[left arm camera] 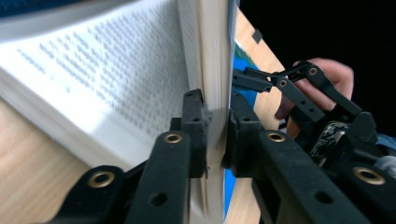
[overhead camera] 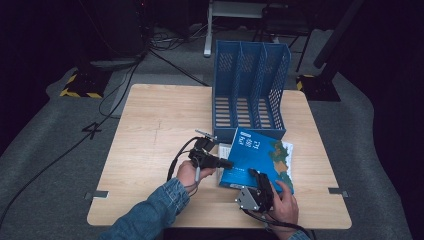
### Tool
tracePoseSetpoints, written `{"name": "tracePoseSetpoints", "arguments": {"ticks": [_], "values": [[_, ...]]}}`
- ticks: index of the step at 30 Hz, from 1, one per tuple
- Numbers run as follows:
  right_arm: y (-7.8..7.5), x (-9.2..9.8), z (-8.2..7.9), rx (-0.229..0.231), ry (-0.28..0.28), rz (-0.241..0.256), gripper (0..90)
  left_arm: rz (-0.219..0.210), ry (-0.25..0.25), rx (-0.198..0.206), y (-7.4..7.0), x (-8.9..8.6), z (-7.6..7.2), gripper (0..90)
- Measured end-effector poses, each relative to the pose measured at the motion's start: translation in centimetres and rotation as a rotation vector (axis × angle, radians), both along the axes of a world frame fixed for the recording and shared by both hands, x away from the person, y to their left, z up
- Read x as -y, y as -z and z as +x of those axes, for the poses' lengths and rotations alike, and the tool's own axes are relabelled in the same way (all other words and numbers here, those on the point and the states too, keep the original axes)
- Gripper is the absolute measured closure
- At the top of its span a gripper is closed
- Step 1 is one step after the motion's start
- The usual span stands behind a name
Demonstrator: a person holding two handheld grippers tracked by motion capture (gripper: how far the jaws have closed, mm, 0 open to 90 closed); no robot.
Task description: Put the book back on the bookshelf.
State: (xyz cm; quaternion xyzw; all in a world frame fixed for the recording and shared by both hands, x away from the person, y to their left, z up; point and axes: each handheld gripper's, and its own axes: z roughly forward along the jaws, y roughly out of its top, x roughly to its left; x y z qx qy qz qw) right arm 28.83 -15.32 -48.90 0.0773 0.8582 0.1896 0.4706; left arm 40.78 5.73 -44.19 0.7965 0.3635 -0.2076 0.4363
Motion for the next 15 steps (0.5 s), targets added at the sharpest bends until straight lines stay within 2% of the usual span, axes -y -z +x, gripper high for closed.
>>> {"name": "tracePoseSetpoints", "arguments": {"ticks": [2, 3, 4, 5, 8, 12, 13, 15], "values": [[-0.4, 0.4, 0.0, 0.015, -0.007, 0.035, 41.1, -0.038, 0.006, -0.037, 0.3, -0.1, 0.1, 72.7], [-0.9, 0.8, 0.3, 0.002, -0.011, 0.065, 40.1, -0.04, -0.007, -0.055, 0.3, 0.0, 0.1, 71.0], [-1.1, 1.1, 0.6, -0.02, -0.012, 0.086, 38.4, -0.035, -0.008, -0.055, 0.4, 0.0, 0.1, 70.6], [-1.1, 1.3, 0.9, -0.036, -0.01, 0.09, 38.2, -0.033, -0.011, -0.055, 0.5, 0.1, 0.1, 70.3], [-0.9, 1.0, 1.1, -0.04, -0.002, 0.062, 38.7, -0.03, -0.019, -0.065, 0.4, 0.3, 0.1, 66.8], [-0.9, 0.9, 1.7, -0.054, 0.014, 0.068, 34.9, -0.039, -0.016, -0.075, 0.4, 0.5, 0.1, 62.9], [-0.7, 0.8, 2.0, -0.058, 0.026, 0.066, 33.8, -0.048, -0.012, -0.089, 0.5, 0.6, 0.1, 62.7], [-0.4, 0.4, 2.6, -0.035, 0.05, 0.032, 32.5, -0.065, 0.014, -0.125, 0.7, 0.9, 0.1, 62.7]]}}
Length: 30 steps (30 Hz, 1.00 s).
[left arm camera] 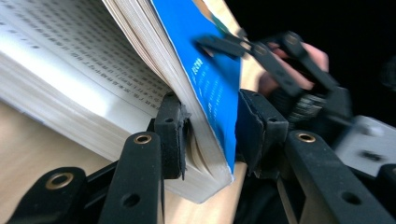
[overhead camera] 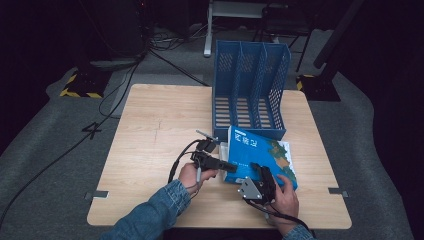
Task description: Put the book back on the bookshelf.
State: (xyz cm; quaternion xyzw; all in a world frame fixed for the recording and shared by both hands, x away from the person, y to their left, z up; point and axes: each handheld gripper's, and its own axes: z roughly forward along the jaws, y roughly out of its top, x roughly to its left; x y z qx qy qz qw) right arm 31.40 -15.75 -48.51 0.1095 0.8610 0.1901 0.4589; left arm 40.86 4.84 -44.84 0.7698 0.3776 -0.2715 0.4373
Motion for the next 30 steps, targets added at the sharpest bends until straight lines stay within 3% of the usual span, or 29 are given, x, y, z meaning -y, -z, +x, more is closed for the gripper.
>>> {"name": "tracePoseSetpoints", "arguments": {"ticks": [2, 4, 11, 15, 25, 30], "values": [[0.1, -0.2, 0.6, -0.006, 0.013, -0.005, 28.6, 0.006, 0.0, 0.014, -0.1, 0.4, -0.3, 62.6], [0.3, -0.4, 0.7, 0.01, 0.007, -0.008, 30.0, 0.027, -0.008, 0.037, -0.2, 0.4, -0.4, 61.5], [0.7, -1.2, 1.0, 0.035, -0.018, -0.008, 29.1, 0.032, -0.019, 0.019, -0.1, 0.5, -0.3, 61.4], [0.8, -2.1, 0.8, 0.071, -0.048, -0.046, 29.4, 0.027, -0.018, 0.01, 0.1, 0.4, -0.3, 61.4], [1.2, -2.5, 0.9, 0.067, -0.027, -0.03, 32.5, 0.046, -0.028, 0.003, 0.4, 0.4, -0.1, 61.4], [1.4, -2.8, 0.6, 0.078, -0.003, -0.052, 39.7, 0.041, -0.021, -0.015, 0.6, 0.3, 0.1, 61.3]]}}
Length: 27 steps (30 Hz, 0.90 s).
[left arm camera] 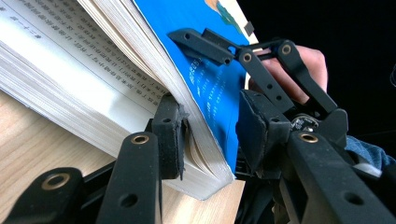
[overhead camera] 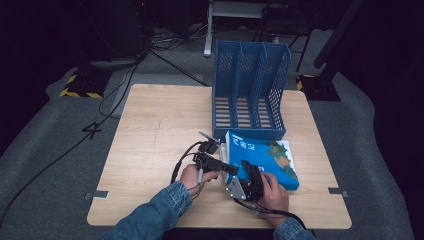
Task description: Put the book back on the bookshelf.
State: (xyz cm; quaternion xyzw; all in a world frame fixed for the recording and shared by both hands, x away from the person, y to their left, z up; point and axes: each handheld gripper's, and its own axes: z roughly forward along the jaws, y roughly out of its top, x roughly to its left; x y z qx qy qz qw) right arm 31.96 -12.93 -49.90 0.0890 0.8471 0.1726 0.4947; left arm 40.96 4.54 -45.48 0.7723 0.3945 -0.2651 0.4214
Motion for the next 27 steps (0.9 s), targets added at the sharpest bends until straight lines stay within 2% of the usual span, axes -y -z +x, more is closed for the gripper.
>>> {"name": "tracePoseSetpoints", "arguments": {"ticks": [3, 11, 16, 19, 20, 22, 27], "values": [[0.1, -0.2, -0.2, 0.002, 0.007, -0.016, 42.1, -0.017, 0.012, -0.008, 0.2, -0.1, 0.1, 60.2], [0.2, -0.1, -0.4, 0.021, -0.012, -0.052, 42.3, -0.017, 0.035, 0.017, 0.3, -0.4, -0.1, 56.7], [0.3, -0.3, -0.7, 0.033, -0.039, -0.067, 42.5, -0.041, 0.017, 0.004, 0.4, -1.1, -0.4, 53.6], [0.2, -0.3, -0.6, 0.031, -0.041, -0.066, 44.6, -0.07, -0.005, -0.004, 0.3, -2.3, -0.3, 52.4], [0.1, -0.2, -0.6, 0.025, -0.047, -0.062, 46.4, -0.07, -0.015, 0.005, 0.3, -2.8, -0.3, 51.4], [-0.2, -0.1, -0.5, 0.017, -0.045, -0.06, 55.2, -0.051, -0.036, 0.041, 0.1, -3.8, -0.4, 49.1], [-0.5, 0.0, 0.0, -0.007, -0.033, -0.051, 55.8, -0.004, -0.097, 0.118, -0.4, -5.8, -0.6, 47.9]]}}
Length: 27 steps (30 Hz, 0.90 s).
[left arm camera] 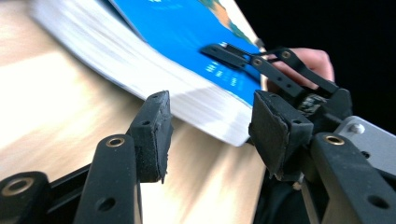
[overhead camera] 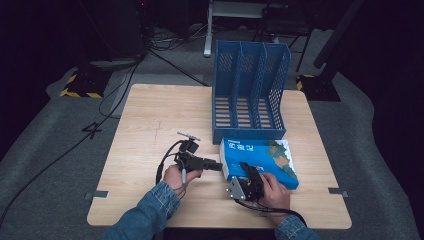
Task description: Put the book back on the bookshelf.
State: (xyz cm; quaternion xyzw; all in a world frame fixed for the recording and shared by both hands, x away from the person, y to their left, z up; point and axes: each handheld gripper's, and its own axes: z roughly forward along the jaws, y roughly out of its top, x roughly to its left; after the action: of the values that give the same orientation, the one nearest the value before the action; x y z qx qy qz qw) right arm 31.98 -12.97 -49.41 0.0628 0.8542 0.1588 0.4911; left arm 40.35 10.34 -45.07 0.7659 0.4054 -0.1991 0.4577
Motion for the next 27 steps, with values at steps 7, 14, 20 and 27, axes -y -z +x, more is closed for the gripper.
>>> {"name": "tracePoseSetpoints", "arguments": {"ticks": [7, 14, 20, 27], "values": [[-0.1, -0.2, 0.4, -0.031, -0.004, -0.003, 53.2, 0.149, -0.129, 0.095, 0.3, -2.9, 0.6, 47.6], [0.2, -0.7, 0.7, -0.019, 0.005, -0.018, 49.2, 0.21, -0.226, 0.122, 0.8, -5.6, 1.1, 47.2], [0.4, -1.7, 1.0, -0.017, -0.005, -0.027, 49.7, 0.227, -0.249, 0.129, 0.9, -6.4, 1.1, 47.1], [0.5, -2.2, 1.0, -0.001, 0.004, -0.046, 54.6, 0.228, -0.259, 0.124, 1.0, -6.7, 1.1, 47.1]]}}
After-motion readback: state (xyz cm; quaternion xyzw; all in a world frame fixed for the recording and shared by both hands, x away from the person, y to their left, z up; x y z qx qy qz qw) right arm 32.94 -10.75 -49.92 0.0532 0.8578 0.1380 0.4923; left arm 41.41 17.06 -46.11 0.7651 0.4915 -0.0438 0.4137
